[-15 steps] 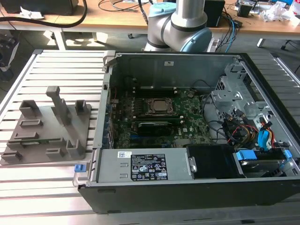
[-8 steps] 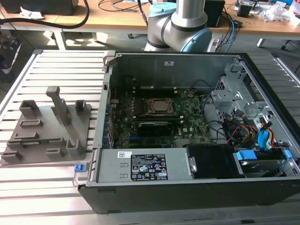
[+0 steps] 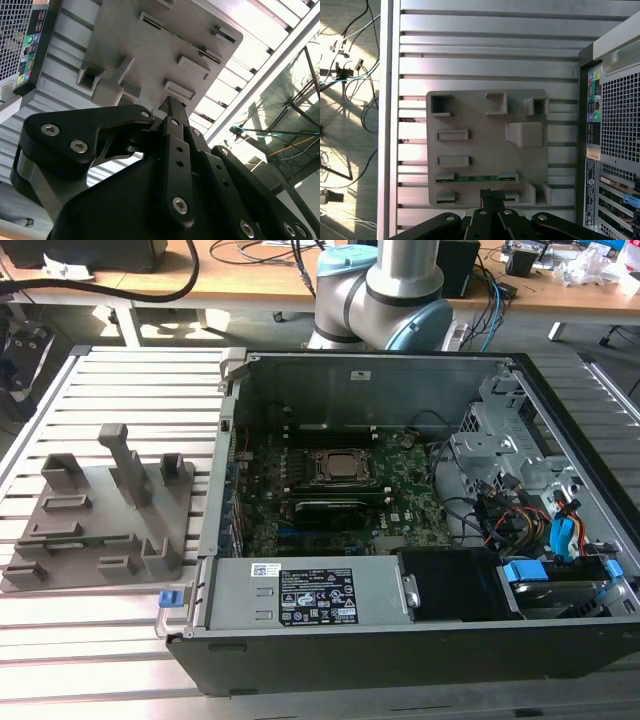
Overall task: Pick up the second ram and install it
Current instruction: 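Reach for the second ram, then pick up the second ram and move it above second insertion slot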
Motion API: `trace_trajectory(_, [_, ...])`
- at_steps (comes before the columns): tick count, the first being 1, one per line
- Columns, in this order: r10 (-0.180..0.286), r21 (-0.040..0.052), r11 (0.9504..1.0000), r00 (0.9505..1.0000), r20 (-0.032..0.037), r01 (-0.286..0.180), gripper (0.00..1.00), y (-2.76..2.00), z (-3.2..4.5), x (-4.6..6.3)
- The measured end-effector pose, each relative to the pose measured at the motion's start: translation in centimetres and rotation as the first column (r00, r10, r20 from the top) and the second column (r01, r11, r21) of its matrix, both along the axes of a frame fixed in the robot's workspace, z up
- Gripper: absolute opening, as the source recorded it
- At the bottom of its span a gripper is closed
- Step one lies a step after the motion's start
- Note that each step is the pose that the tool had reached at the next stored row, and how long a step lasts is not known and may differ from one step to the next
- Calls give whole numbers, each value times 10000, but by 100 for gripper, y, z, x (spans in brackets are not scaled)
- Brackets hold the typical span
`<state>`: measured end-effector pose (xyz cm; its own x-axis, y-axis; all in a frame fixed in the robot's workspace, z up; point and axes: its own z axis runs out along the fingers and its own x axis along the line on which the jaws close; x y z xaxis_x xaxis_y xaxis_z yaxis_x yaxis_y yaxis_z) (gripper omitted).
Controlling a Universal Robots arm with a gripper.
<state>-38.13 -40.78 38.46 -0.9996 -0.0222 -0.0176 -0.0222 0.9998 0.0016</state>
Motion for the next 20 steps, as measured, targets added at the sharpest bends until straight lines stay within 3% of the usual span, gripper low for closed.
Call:
trace_trajectory(15, [55, -1, 10000, 10000, 0, -55, 11, 0, 0, 12])
trace_trajectory(17, [465, 0, 9989, 9989, 0, -465, 11, 0, 0, 12])
trace_trajectory(20, [1400, 0, 9902, 9902, 0, -1400, 11, 0, 0, 12])
